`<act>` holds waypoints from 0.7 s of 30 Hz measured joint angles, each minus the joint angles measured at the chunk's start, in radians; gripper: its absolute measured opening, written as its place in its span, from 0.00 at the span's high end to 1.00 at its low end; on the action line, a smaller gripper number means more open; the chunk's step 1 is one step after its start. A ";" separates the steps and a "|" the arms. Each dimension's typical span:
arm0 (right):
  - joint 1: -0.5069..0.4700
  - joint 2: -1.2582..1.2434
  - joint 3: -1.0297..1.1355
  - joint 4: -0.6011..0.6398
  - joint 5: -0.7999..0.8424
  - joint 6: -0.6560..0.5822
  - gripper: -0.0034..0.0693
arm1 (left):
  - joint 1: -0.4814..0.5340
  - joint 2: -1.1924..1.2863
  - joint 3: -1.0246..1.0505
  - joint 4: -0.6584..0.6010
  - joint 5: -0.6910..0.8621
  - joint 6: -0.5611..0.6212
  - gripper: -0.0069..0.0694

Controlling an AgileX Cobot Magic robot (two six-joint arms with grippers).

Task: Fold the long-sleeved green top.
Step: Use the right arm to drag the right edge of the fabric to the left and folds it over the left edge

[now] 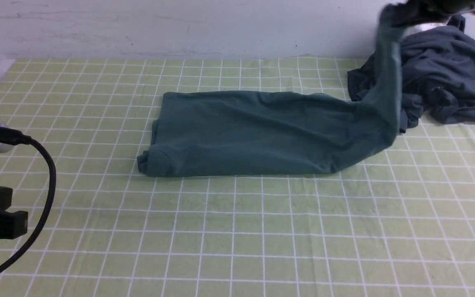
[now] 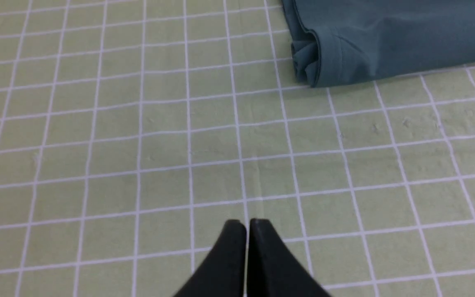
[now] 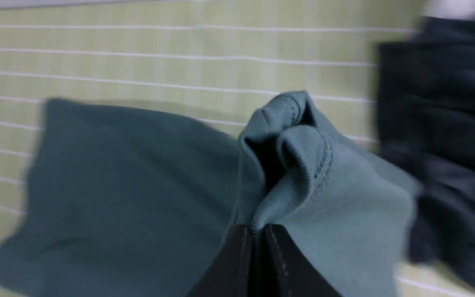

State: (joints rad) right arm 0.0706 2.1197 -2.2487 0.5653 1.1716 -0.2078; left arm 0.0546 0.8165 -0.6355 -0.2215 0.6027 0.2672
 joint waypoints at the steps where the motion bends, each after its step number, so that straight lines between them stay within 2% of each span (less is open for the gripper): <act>1: 0.036 0.015 -0.002 0.048 -0.036 -0.025 0.94 | 0.000 0.002 0.000 -0.003 0.000 0.000 0.91; 7: 0.279 0.202 -0.001 0.278 -0.257 -0.141 0.94 | 0.000 0.002 0.000 -0.009 0.000 0.000 0.91; 10: 0.356 0.274 0.002 0.319 -0.386 -0.202 0.94 | 0.000 0.002 0.000 -0.009 -0.001 0.000 0.91; 14: 0.390 0.294 0.002 0.255 -0.447 -0.148 0.94 | 0.000 0.003 0.003 -0.009 -0.002 0.000 0.91; 21: 0.379 0.291 -0.009 0.252 -0.448 -0.134 0.94 | 0.000 0.004 0.006 -0.017 -0.002 0.000 0.91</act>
State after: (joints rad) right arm 0.4496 2.4109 -2.2575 0.8177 0.7232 -0.3420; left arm 0.0546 0.8203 -0.6292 -0.2383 0.6007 0.2672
